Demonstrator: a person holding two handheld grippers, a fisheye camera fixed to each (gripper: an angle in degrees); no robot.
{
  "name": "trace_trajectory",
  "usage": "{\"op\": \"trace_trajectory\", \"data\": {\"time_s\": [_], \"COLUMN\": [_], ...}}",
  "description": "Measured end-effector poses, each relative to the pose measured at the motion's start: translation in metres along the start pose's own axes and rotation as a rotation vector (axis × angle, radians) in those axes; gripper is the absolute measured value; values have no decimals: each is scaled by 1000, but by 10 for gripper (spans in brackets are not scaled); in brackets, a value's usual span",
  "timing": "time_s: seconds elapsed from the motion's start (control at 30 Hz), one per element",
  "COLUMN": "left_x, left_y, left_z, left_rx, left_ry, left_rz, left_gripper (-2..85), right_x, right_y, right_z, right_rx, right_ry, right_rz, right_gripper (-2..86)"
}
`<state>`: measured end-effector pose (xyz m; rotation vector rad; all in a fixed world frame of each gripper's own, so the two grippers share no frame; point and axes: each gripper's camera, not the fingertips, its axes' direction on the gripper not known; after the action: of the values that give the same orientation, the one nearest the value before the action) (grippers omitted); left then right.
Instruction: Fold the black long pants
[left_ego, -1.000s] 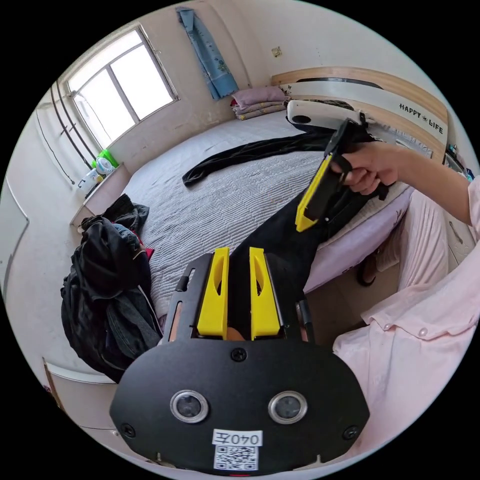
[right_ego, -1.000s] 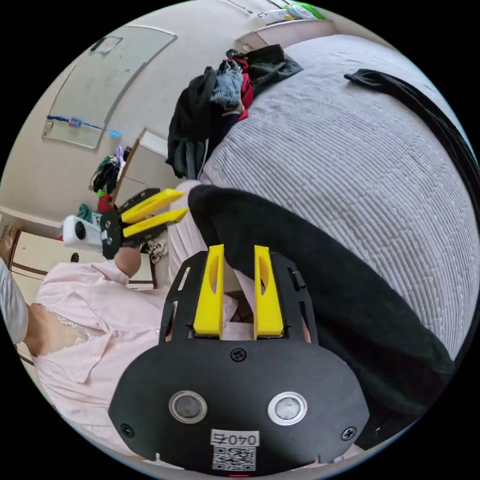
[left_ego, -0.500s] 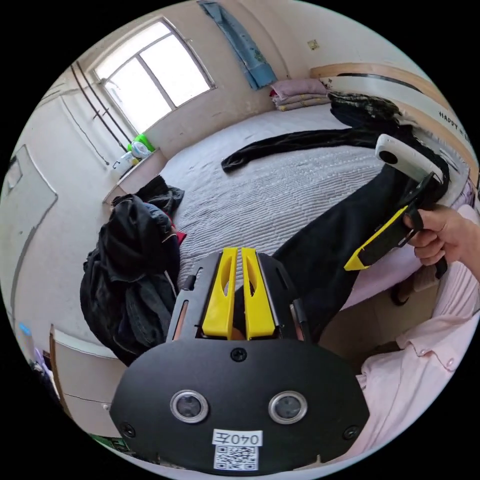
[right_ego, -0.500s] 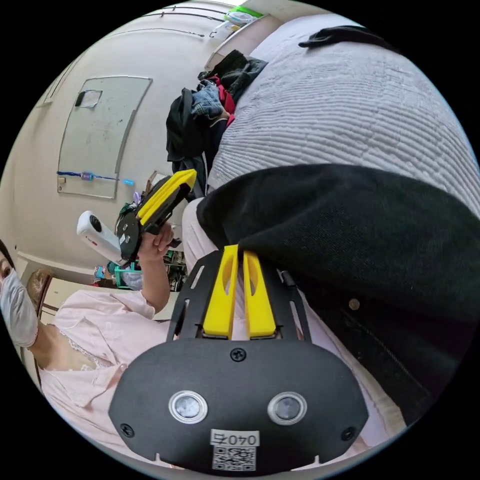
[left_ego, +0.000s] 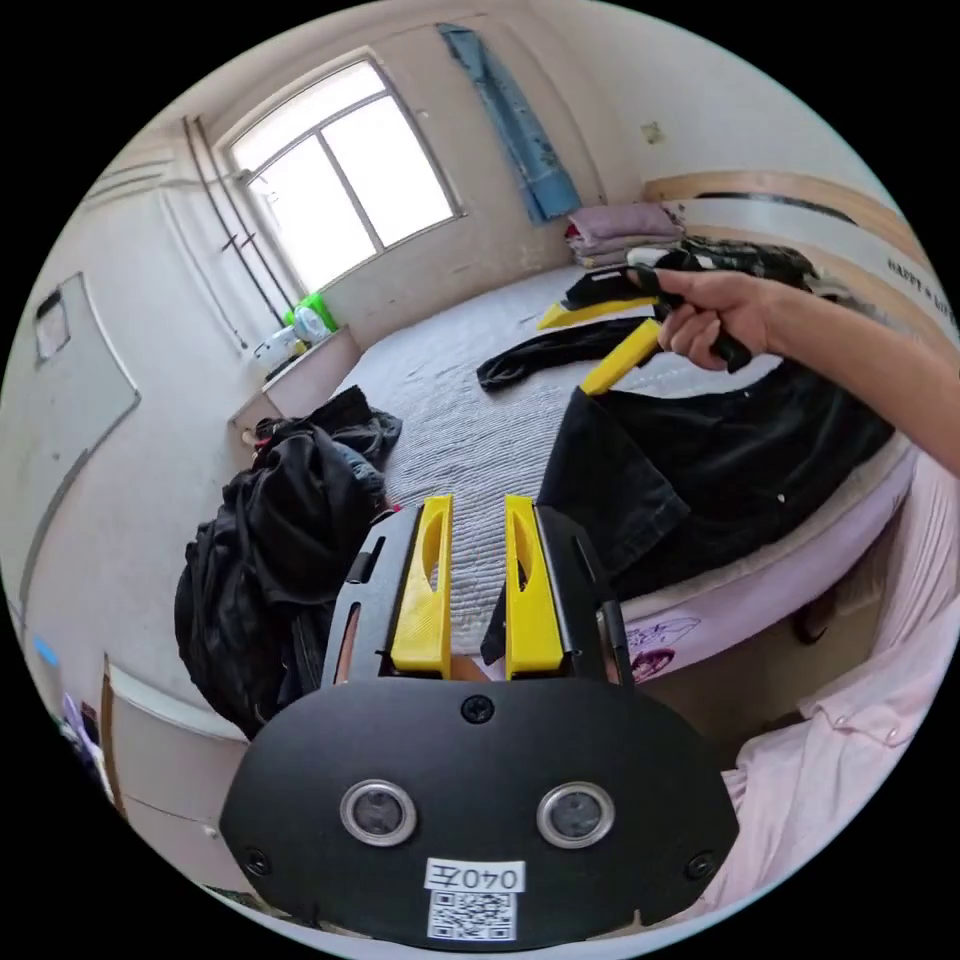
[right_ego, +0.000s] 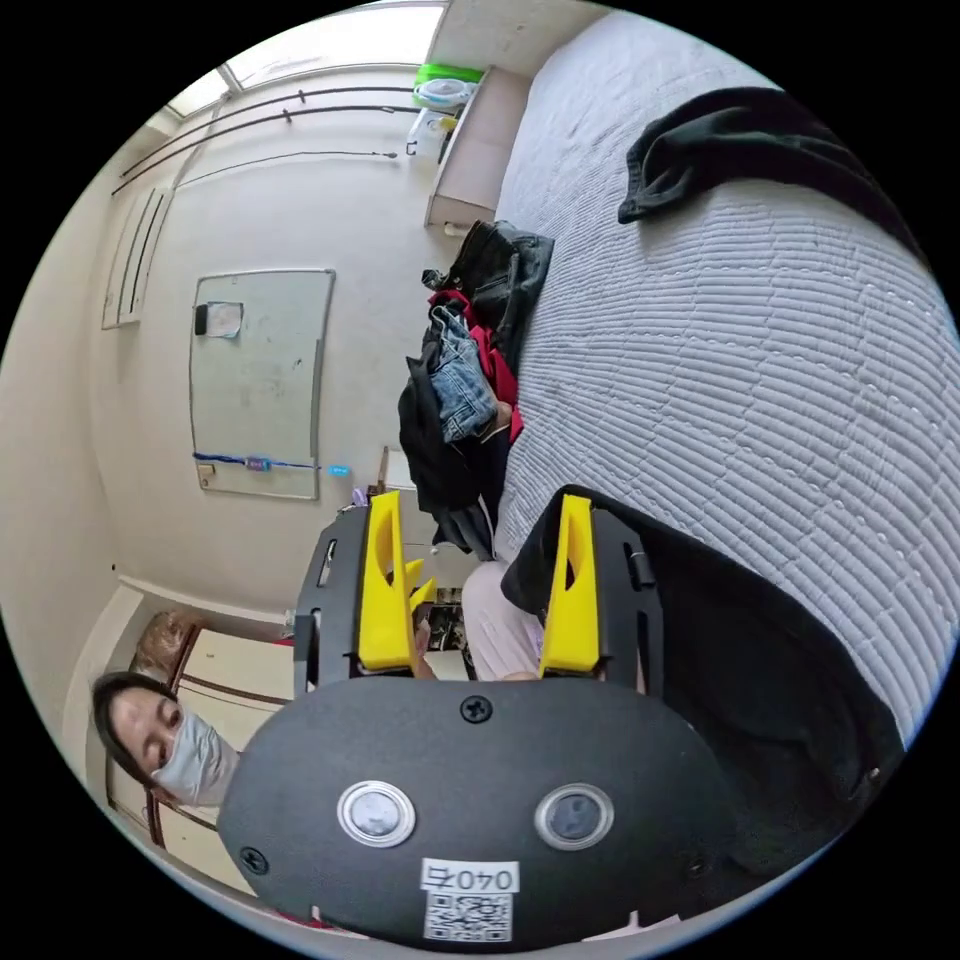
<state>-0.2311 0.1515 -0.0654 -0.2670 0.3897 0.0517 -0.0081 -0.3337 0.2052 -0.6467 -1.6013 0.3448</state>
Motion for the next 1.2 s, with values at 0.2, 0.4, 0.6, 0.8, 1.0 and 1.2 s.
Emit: {"op": "trace_trajectory", "data": {"time_s": [0.2, 0.4, 0.6, 0.8, 1.0, 1.2], "left_x": [131, 171, 106, -127, -197, -211], "left_y": [6, -4, -50, -128, -93, -69], "left_z": [29, 76, 83, 118, 295, 312], "left_rx": [-14, -71, -87, -86, -487, -457], "left_ry": [25, -171, -124, 63, 224, 194], "left_rz": [444, 513, 370, -62, -227, -273], "left_gripper": [60, 65, 1, -14, -1, 31], "right_x": [8, 35, 36, 29, 29, 24], "right_y": [96, 192, 241, 263, 283, 291], "right_z": [-49, -84, -109, -124, -127, -120], "right_rx": [48, 133, 217, 303, 377, 343], "right_ry": [180, 167, 216, 245, 239, 288], "right_rz": [-60, -2, -12, -13, 15, 29], "right_gripper": [141, 132, 117, 112, 110, 109]}}
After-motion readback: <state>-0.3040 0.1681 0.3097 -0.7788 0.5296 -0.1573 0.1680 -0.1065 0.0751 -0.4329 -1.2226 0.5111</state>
